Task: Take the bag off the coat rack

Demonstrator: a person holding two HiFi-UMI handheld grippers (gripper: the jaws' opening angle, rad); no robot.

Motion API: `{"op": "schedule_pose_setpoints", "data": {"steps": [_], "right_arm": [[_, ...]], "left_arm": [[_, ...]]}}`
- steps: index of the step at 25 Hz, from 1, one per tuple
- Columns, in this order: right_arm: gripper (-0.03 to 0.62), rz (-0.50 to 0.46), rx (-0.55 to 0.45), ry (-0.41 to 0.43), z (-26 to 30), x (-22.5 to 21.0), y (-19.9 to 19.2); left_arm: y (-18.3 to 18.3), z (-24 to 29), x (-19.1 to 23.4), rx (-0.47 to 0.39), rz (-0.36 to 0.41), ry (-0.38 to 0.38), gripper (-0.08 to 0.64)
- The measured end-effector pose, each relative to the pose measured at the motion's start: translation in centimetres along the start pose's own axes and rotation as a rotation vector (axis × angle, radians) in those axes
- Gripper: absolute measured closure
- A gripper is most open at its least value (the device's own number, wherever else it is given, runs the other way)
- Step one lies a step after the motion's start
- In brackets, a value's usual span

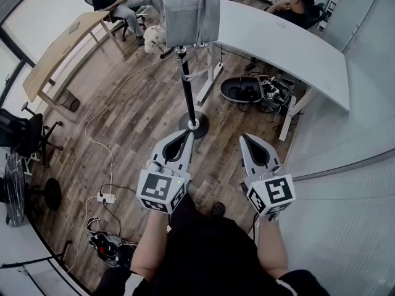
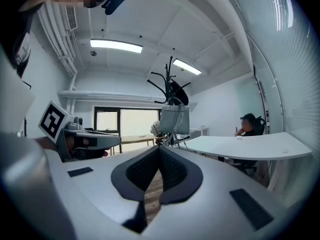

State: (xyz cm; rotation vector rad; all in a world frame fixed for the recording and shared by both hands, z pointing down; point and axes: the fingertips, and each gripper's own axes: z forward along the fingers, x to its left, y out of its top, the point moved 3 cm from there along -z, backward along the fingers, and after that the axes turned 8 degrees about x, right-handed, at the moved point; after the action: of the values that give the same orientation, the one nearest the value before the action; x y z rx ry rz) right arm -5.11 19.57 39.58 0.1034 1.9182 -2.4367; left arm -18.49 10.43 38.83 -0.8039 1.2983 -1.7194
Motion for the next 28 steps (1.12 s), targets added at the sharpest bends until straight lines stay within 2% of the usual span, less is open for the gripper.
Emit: {"op": "schedule_pose_setpoints", "data": {"steps": [6,11,16,20,23,28], "right_arm": [[0.563,0.025,0.013,0.000,-1.8,-1.1,-0.7],[0.563,0.068,-0.011,0.013,-0.5,-2.0,-0.7],[0.561,0.050,-0.009,-0.020,2.9,-3.3,-0.3],[0.561,0.031,0.003,-0.072,5.2,-5.6,1.2],[0.561,0.020,0.007,-0.103,7.8,-6.9,2.8],[0.561,0.013,0.028,-0.109,12.0,-7.7,4.3]], "left_arm": [[-0.6,-1.0,-2.2,0.026,-0.037,0.000,0.545],[-0.7,0.0,-1.7,0.048,-0.011,-0.003,0.545],[-0.4,3.1,2.2,0.042,0.000,0.011,0.545],[0.6,6.8,4.7,0.068,0.002,-0.029,0.545],[2.3,9.1,7.3,0.038,0.023,-0.034,0.545],[4.5,11.8,10.3,-0.028,0.045,-0.045,0.544]]}}
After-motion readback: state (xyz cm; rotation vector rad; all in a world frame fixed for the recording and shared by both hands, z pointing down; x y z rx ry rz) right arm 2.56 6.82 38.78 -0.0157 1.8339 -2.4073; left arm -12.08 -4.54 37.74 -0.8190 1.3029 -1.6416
